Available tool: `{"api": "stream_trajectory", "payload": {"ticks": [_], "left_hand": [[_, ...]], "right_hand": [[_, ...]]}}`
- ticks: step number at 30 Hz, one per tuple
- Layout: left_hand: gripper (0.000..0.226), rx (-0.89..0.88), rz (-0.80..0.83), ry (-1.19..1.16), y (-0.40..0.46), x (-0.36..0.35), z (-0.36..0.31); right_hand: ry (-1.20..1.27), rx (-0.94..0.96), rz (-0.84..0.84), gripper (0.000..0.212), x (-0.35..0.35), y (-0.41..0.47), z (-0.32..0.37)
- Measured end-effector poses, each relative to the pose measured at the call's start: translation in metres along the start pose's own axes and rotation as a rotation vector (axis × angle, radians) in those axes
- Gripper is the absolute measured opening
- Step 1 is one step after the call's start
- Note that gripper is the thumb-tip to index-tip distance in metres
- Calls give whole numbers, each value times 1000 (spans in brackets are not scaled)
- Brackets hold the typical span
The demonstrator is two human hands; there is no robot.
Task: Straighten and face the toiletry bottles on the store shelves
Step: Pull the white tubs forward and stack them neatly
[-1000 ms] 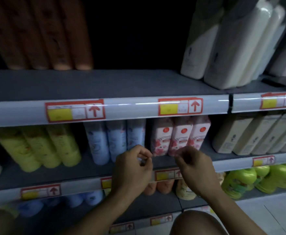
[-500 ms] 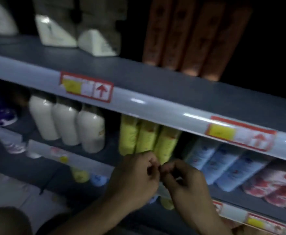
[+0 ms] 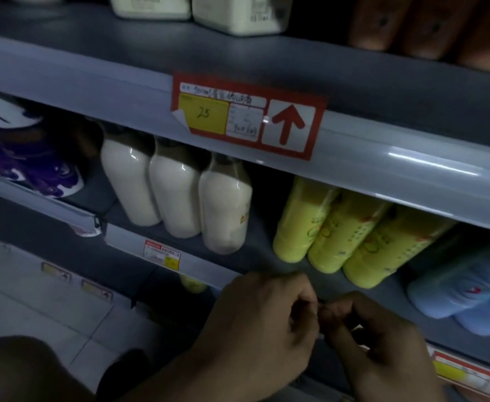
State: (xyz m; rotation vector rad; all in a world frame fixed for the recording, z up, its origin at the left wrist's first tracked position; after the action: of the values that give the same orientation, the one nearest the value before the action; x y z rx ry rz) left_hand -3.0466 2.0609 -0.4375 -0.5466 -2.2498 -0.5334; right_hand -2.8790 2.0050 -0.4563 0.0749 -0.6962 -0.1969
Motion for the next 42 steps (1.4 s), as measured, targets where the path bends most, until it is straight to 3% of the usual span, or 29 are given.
{"api": "stream_trajectory", "payload": {"ticks": [4, 7, 14, 21, 30, 36, 40, 42], "left_hand": [[12, -55, 37, -58, -4, 12, 24], [10, -90, 29, -104, -8, 27, 43], [9, -75, -18, -146, -30, 56, 85], [13, -50, -187, -220, -50, 88, 88], [12, -93, -473, -461, -47, 154, 52], [15, -137, -555, -419, -25, 232, 24], [7, -63, -556, -386, 6, 277, 28], [16, -42, -575, -326, 22, 294, 34]], "right_hand": [[-77, 34, -74, 20, -9, 2, 15], [-85, 50, -139, 11, -18, -1, 27], [-99, 35, -163, 22, -41, -9, 58], [72, 43, -148, 22, -55, -6, 94], [130, 332, -220, 17, -27, 4, 188], [73, 525, -363, 13, 9, 33, 266], [57, 412, -373, 6, 23, 77, 285], [38, 298, -322, 7, 25, 101, 283]]}}
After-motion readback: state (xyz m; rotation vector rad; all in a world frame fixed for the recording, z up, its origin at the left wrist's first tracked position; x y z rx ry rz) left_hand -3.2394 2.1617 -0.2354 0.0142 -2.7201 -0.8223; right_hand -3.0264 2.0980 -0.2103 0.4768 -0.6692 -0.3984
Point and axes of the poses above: each hand's wrist, its own y-axis towards the middle knuckle, its own x-axis out of the back of the hand, z = x × y, the point moved 2 cm from there along y, towards the middle knuckle, and after that the axes turned 3 degrees about z, right-handed, at the moved point
